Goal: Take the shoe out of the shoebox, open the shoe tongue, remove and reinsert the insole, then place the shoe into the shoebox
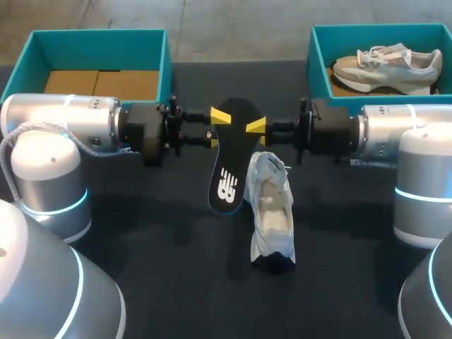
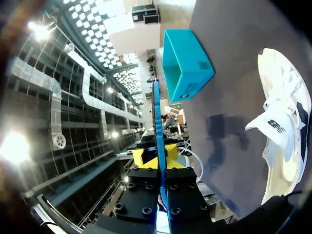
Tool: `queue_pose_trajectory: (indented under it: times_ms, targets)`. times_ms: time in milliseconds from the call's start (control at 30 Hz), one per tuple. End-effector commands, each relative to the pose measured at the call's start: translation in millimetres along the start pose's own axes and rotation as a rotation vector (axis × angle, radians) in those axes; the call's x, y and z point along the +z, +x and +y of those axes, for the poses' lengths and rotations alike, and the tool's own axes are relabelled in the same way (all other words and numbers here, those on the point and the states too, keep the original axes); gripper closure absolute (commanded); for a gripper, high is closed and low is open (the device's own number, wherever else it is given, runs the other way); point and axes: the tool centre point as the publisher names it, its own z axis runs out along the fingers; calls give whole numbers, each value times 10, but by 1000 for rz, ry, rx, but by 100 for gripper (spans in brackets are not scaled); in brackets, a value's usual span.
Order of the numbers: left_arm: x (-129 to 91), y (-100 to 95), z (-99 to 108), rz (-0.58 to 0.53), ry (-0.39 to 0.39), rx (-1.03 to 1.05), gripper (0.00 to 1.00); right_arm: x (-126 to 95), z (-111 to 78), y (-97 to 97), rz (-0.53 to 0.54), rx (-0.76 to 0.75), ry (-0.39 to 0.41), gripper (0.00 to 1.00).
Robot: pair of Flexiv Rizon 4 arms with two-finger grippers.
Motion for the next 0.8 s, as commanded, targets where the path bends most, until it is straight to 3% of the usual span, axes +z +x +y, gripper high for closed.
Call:
queue_pose_trajectory:
  times_ms: [33, 300, 500, 800]
  targets:
    - [23, 13, 9, 0, -1, 1, 62, 17, -1, -7, -4, 0, 2, 100]
    - [38, 27, 21, 10, -2, -1, 67, 21, 3, -13, -3, -1, 7, 100]
    - [52, 50, 17, 14, -1, -4, 79, 22, 5, -15, -3, 1, 8, 100]
    - [55, 78, 20, 21, -4, -5, 80, 22, 15, -22, -3, 4, 9, 100]
